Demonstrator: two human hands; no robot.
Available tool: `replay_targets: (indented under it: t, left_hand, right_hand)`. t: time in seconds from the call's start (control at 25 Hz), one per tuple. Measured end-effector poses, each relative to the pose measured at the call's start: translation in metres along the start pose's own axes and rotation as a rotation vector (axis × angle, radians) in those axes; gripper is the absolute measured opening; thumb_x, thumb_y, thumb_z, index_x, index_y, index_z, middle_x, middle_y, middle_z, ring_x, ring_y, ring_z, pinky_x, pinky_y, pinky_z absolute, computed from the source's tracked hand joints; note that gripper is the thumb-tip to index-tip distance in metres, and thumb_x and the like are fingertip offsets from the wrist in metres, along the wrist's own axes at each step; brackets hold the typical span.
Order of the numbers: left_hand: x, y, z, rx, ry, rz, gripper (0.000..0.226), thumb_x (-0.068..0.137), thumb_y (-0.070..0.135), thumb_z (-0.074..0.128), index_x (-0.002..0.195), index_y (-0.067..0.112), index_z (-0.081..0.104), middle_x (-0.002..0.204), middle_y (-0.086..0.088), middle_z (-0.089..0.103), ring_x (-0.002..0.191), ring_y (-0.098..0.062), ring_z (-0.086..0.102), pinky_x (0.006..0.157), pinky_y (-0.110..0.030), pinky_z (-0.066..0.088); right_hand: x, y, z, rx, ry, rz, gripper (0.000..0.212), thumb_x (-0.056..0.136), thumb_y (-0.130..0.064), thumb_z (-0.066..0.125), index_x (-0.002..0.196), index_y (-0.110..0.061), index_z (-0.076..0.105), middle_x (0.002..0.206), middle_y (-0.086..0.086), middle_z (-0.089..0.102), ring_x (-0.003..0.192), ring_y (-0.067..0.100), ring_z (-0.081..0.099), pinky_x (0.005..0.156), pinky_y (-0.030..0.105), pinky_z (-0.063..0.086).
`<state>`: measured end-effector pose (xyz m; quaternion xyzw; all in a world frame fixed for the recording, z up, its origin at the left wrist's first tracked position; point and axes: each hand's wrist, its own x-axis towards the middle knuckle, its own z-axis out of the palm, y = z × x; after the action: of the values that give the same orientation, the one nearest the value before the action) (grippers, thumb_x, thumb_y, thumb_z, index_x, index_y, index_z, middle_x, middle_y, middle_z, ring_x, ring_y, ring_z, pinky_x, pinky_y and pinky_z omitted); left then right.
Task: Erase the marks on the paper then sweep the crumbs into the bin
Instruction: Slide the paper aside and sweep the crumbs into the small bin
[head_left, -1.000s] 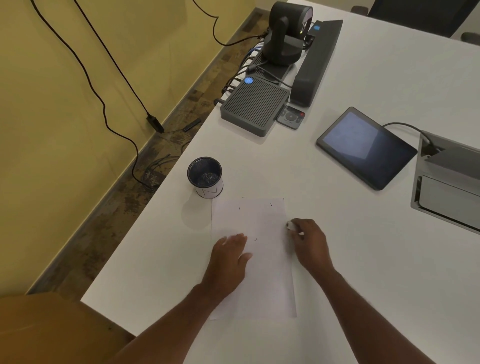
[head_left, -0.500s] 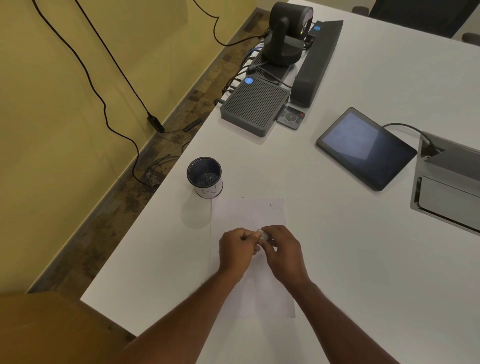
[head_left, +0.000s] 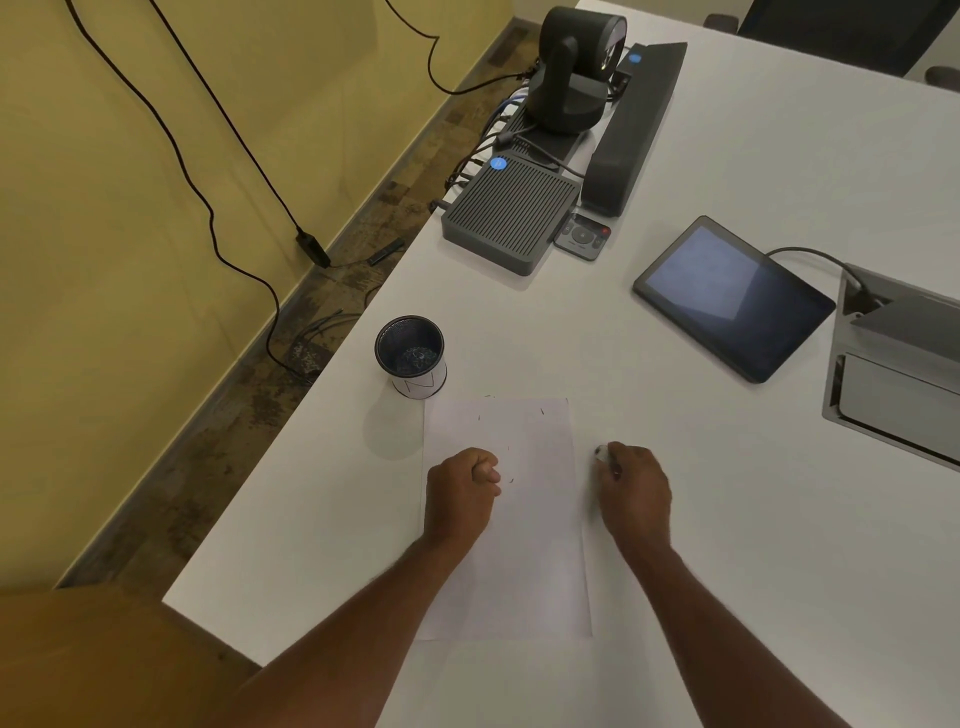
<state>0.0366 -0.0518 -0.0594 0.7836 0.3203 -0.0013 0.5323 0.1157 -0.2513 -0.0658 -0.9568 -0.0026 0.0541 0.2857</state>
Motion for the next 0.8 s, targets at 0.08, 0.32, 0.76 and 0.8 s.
replay_targets:
  t: [0.08, 0.32, 0.76, 0.8]
  left_hand:
    - [0.003, -0.005, 0.001, 0.069, -0.014, 0.031, 0.03, 0.092, -0.011, 0.049, 0.101, 0.005, 0.073, 0.088, -0.004, 0.074, 0.076, -0.015, 0.072, 0.076, -0.027, 0.06]
    - [0.001, -0.012, -0.004, 0.187, -0.095, 0.121, 0.045, 0.098, -0.008, 0.05, 0.139, 0.008, 0.058, 0.133, -0.01, 0.065, 0.123, -0.016, 0.061, 0.097, -0.009, 0.039]
    - [-0.032, -0.069, -0.019, 0.601, -0.073, 0.177, 0.069, 0.101, 0.019, 0.06, 0.156, 0.001, 0.022, 0.166, -0.017, 0.013, 0.153, -0.03, -0.001, 0.123, -0.038, 0.004]
    - [-0.032, -0.068, -0.02, 0.6, -0.077, 0.191, 0.07, 0.101, 0.02, 0.059, 0.156, 0.001, 0.021, 0.166, -0.016, 0.01, 0.152, -0.026, -0.005, 0.122, -0.036, 0.001]
  right_hand:
    - [0.005, 0.01, -0.002, -0.03, -0.005, 0.042, 0.02, 0.093, -0.022, 0.053, 0.076, -0.014, 0.056, 0.081, -0.001, 0.056, 0.075, 0.022, 0.055, 0.061, 0.027, 0.031]
    - [-0.003, 0.002, -0.006, -0.056, 0.053, -0.015, 0.015, 0.092, -0.014, 0.056, 0.101, -0.006, 0.065, 0.104, 0.01, 0.063, 0.097, 0.031, 0.056, 0.076, 0.031, 0.043]
    - [-0.066, -0.056, 0.03, -0.119, -0.175, 0.244, 0.048, 0.079, -0.033, 0.072, 0.114, -0.007, 0.052, 0.115, 0.012, 0.046, 0.103, 0.029, 0.042, 0.078, 0.034, 0.04]
    - [-0.066, -0.058, 0.03, -0.096, -0.17, 0.238, 0.048, 0.079, -0.029, 0.073, 0.115, -0.006, 0.052, 0.116, 0.013, 0.046, 0.102, 0.031, 0.043, 0.079, 0.033, 0.037]
